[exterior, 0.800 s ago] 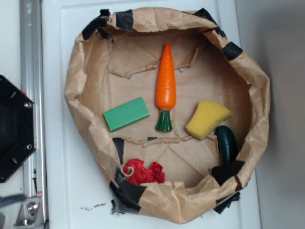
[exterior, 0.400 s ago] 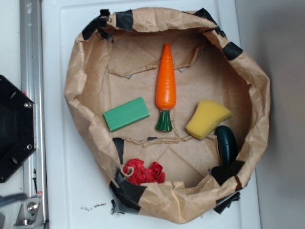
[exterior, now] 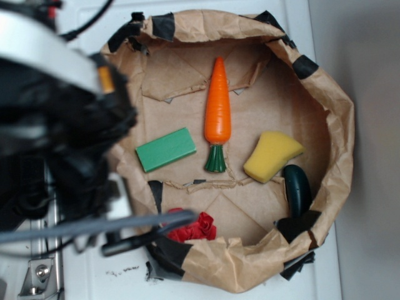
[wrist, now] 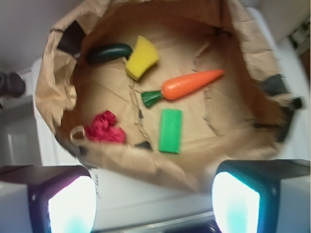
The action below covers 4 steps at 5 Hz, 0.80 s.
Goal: Grab the carrot.
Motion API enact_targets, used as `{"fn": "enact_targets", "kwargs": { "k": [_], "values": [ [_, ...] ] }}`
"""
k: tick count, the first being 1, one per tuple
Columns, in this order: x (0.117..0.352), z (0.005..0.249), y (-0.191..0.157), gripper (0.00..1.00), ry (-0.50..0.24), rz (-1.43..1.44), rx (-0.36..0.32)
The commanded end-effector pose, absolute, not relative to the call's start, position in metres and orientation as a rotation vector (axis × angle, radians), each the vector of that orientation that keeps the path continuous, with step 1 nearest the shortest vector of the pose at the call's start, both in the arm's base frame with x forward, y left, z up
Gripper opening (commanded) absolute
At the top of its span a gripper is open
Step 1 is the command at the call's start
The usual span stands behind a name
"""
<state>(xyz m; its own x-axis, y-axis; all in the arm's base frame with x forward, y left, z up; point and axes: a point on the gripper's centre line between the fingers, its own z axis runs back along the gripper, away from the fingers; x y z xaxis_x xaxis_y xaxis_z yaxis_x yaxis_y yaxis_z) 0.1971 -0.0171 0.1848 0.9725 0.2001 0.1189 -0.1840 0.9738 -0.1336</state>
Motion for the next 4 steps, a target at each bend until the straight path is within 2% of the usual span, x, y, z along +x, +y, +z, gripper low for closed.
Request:
{"fn": "enact_targets", "kwargs": {
  "k": [1,2,3,4],
  "values": [
    [0.247,0.12,0.018,1.0,-0.231,0.635,-0.01],
    [0.247,0.092,0.023,1.0,-0.241,0.7,0.064],
    [0.248,0.072,0.036,1.0,-0.258,0.754,0.095],
    [0.255,0.064,0.042,1.0,-0.273,0.781,0.084]
  ]
}}
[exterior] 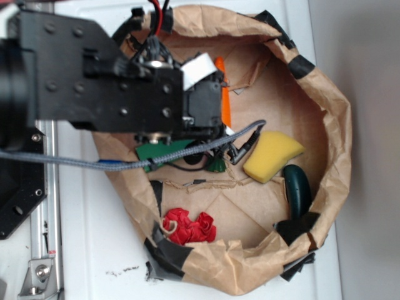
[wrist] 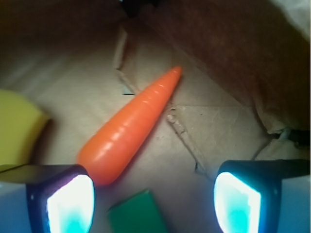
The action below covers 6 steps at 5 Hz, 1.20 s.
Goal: Grab the carrot.
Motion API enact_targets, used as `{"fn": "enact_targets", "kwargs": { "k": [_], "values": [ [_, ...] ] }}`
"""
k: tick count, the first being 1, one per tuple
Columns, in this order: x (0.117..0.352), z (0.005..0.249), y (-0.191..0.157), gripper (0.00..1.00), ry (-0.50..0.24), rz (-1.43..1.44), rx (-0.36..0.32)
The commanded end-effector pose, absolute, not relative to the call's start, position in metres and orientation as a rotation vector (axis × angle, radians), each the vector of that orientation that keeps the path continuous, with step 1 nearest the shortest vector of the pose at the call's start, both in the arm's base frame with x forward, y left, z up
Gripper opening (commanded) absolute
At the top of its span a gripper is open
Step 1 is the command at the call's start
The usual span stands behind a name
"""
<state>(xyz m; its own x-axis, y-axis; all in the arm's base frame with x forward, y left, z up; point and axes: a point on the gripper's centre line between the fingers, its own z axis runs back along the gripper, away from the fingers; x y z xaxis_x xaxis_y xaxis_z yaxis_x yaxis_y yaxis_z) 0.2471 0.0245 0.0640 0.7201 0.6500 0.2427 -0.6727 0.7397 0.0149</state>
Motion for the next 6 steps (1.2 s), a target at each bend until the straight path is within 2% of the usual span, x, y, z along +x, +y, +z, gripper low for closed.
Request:
{"fn": "enact_targets", "kwargs": {
  "k": [1,2,3,4,5,6],
  "values": [
    [0.273,0.063,0.041,1.0,-0.296,0.776,0.025],
    [0.285,0.054,0.043,1.0,-0.259,0.809,0.025],
    [0.29,0.035,0.043,1.0,-0.192,0.827,0.045],
    [0.29,0.035,0.038,0.0,-0.177,0.841,0.07],
    [0.288,0.045,0.032,0.0,-0.162,0.791,0.067],
    [0.291,0.081,0.025,0.0,-0.174,0.654,0.011]
  ]
}}
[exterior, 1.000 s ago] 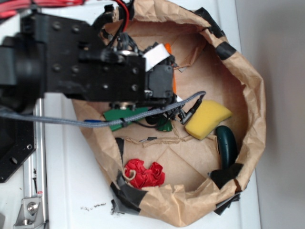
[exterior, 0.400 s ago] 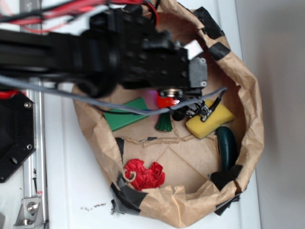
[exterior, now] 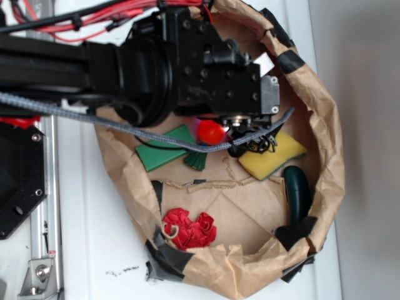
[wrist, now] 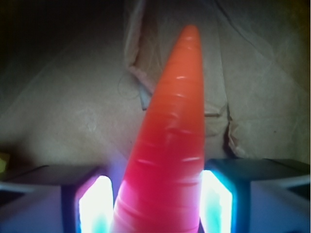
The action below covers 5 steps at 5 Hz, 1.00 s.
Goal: Grab the carrot.
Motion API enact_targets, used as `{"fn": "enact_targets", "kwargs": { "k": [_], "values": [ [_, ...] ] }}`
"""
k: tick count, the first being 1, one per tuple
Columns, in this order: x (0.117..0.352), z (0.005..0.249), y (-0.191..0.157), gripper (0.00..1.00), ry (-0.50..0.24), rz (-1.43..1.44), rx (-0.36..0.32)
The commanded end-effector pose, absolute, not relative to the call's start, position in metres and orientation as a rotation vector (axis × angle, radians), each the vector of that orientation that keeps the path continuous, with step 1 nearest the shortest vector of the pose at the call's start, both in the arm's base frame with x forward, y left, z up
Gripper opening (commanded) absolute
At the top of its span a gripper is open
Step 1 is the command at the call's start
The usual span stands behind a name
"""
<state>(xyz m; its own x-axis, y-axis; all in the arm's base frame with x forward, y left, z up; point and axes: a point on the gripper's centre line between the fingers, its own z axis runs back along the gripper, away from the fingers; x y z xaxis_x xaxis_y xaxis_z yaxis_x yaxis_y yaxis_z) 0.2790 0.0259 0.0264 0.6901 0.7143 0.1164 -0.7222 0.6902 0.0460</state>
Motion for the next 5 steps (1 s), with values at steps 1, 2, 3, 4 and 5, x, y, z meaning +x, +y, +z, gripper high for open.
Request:
{"fn": "enact_targets", "kwargs": {
  "k": [1,2,3,4,5],
  "values": [
    [0.288,0.131,0.02,0.0,-0.199,0.491,-0.093],
    [0.28,0.181,0.021,0.0,-0.206,0.356,-0.106],
    [0.278,0.195,0.009,0.0,-0.219,0.193,-0.103],
    [0.277,0.204,0.003,0.0,-0.237,0.115,-0.097],
    [0.277,0.199,0.003,0.0,-0.231,0.119,-0.094]
  ]
}}
